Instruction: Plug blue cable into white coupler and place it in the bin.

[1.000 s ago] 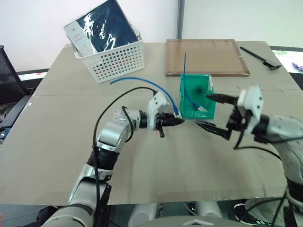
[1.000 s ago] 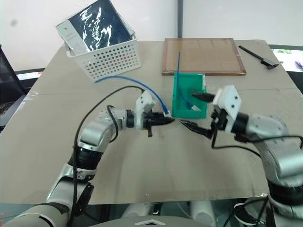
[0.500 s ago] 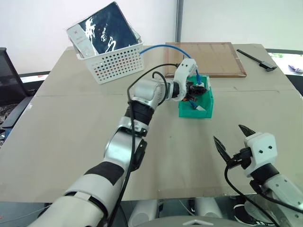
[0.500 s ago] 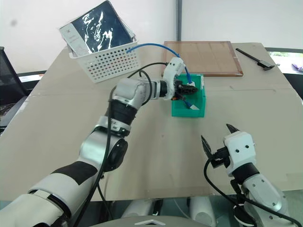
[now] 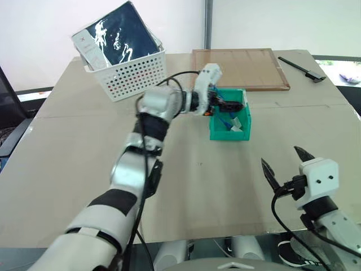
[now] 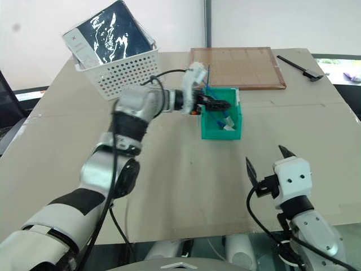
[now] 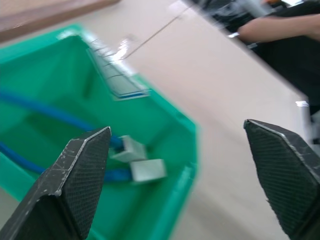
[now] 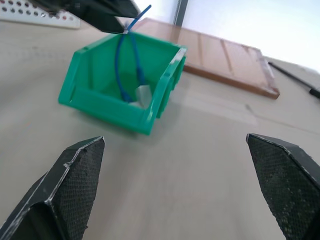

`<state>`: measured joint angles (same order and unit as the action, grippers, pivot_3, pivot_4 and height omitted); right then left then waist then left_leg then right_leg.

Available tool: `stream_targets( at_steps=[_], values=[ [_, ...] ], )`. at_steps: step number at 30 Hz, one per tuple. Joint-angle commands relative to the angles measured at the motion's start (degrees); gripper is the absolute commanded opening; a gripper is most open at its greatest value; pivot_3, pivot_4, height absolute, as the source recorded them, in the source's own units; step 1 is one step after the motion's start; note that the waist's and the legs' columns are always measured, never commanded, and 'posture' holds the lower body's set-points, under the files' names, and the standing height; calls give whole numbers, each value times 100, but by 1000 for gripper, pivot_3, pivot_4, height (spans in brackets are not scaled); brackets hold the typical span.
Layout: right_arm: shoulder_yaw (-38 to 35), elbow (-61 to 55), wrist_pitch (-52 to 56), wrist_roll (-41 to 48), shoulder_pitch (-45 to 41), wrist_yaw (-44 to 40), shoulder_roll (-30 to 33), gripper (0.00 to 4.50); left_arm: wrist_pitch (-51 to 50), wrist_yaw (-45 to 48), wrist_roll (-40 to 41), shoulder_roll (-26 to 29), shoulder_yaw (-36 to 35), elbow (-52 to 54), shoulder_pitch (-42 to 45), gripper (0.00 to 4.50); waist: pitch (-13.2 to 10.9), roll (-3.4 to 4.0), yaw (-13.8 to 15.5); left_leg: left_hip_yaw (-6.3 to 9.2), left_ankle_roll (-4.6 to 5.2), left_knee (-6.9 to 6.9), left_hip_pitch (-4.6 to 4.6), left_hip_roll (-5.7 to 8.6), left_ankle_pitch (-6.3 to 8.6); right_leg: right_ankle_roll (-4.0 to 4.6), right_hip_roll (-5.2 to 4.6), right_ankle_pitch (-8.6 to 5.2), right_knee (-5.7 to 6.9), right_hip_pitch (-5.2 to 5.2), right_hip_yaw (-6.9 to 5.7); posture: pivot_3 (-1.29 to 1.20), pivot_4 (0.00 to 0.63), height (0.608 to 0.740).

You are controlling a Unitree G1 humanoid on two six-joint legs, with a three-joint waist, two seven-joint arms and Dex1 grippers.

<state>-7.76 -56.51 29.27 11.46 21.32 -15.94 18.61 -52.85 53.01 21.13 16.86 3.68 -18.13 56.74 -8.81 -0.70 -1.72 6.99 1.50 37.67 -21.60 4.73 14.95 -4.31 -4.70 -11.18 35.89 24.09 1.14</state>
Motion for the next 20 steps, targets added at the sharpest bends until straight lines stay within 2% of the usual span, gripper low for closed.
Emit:
stream_targets(
  at_steps=[1,7,13,20],
  values=[
    [-641,216,-116,555,-197,-488,292,4500,958,248,238,401,-337,1776,-1321,4432,1,1,-11,-10,-13,-19,9,0,-8,5,-6,1,0,0,14,0,150,740],
    [-1385,1113,-394,1089,-312,-1467,1054,4500,1741,674,574,1021,-762,2750,-3083,4432,-8,-10,228,-4,-8,-22,-6,7,-5,11,-8,5,-5,10,4,0,150,740],
    [-2013,2030,-750,1402,-21,-2706,1909,4500,2537,955,491,1775,-1206,3195,-4664,4432,-11,-8,248,-7,15,-24,-6,4,8,13,-7,4,-9,10,3,0,150,740],
    [-2154,2775,-1074,1366,64,-3438,2473,4500,2987,989,505,2248,-1720,3518,-6054,4432,-11,-9,250,-11,18,-24,-2,0,9,25,-19,-8,-10,4,-4,0,150,740]
  ],
)
